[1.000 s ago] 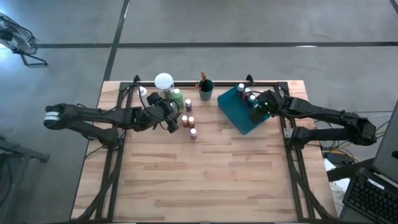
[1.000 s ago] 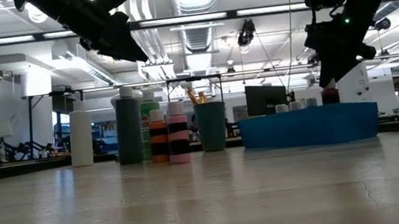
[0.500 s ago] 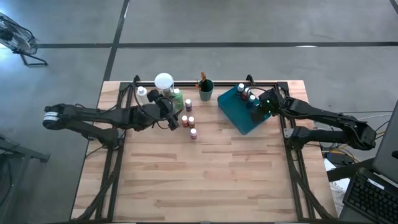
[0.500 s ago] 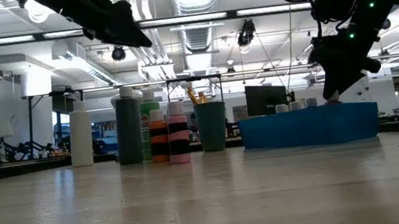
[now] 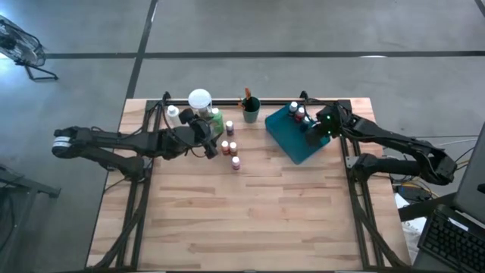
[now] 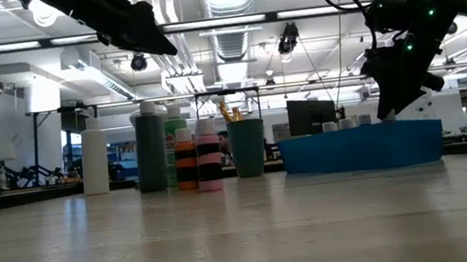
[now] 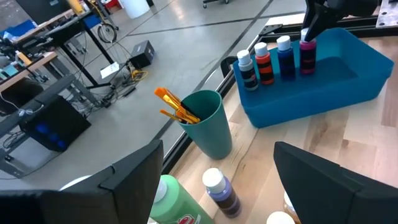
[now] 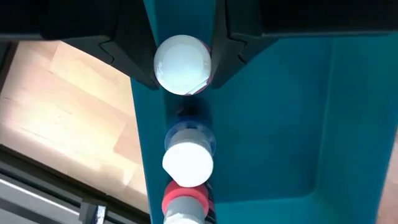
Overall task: Pick & Place Paint Supplies
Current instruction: Put the red paint bottle into the blue bin
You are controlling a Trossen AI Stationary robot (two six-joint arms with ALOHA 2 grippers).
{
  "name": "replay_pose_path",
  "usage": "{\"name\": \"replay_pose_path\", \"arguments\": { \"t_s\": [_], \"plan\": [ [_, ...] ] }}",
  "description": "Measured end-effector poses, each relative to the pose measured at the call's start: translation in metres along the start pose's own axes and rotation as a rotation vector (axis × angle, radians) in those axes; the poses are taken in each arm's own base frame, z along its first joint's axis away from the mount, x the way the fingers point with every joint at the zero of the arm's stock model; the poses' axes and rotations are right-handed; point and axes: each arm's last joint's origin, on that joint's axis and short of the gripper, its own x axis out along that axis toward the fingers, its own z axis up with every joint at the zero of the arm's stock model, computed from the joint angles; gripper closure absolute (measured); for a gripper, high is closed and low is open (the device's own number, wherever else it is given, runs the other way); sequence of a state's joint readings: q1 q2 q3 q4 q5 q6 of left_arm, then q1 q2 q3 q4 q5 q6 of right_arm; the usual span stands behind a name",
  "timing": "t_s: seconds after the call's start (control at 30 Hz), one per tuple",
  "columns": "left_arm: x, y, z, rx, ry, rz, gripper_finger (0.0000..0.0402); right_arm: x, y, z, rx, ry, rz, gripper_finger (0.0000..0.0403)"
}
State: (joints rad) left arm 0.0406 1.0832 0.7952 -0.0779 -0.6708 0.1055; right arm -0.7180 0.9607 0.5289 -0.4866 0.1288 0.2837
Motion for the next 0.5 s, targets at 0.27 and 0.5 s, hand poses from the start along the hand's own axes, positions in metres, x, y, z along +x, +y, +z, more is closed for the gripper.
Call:
{"name": "replay_pose_path", "arguments": {
  "t_s": [0.27, 0.5],
  "plan": [
    [0.0000, 0.0000, 0.0001, -0.001, -0.001, 0.000, 0.0092, 0.0041, -0.0016, 0.0030, -0.001, -0.007, -0.009, 0.0287],
    [0.0000, 0.0000, 0.0002, -0.002, -0.002, 0.000, 0.0092, 0.0046, -0.0055, 0.0041, 0.013, -0.011, -0.023, 0.0287]
  ]
}}
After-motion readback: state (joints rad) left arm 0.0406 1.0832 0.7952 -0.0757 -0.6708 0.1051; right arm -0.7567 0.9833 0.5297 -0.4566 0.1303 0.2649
